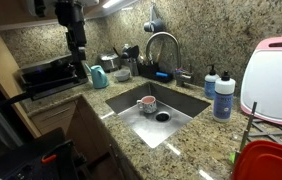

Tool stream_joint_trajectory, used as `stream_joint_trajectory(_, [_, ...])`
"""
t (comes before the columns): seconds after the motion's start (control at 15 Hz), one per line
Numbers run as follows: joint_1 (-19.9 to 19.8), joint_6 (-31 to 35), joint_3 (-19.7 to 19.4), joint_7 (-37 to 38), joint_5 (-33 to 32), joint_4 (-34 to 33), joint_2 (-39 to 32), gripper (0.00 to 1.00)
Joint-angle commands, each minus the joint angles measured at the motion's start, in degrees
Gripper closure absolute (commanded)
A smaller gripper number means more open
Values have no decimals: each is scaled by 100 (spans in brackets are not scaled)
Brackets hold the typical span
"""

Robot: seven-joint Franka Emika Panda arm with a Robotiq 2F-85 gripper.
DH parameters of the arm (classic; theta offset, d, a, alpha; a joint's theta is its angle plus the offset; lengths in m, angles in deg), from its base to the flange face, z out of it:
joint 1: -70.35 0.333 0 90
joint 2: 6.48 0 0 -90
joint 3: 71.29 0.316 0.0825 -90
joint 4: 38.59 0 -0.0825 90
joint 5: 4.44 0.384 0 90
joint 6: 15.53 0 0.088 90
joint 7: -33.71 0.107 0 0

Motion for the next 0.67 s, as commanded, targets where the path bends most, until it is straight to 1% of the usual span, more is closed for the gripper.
stream_joint_trajectory(0.0, [88,-7,-81,28,-30,-6,-9,0])
stream_joint_trajectory(0.07, [98,116,-83,-66,-71,22,-45,0])
stream_joint_trajectory(0.33, [-27,606,-8,255,-476,7,-307,0])
stream_joint_trajectory(0.4, [-62,794,-34,208,-700,-5,-348,0])
stream_joint_trajectory(0.47, [-120,958,-44,331,-932,-27,-401,0])
stream_joint_trajectory(0.6, [-262,1258,-116,353,-1534,-82,-498,0])
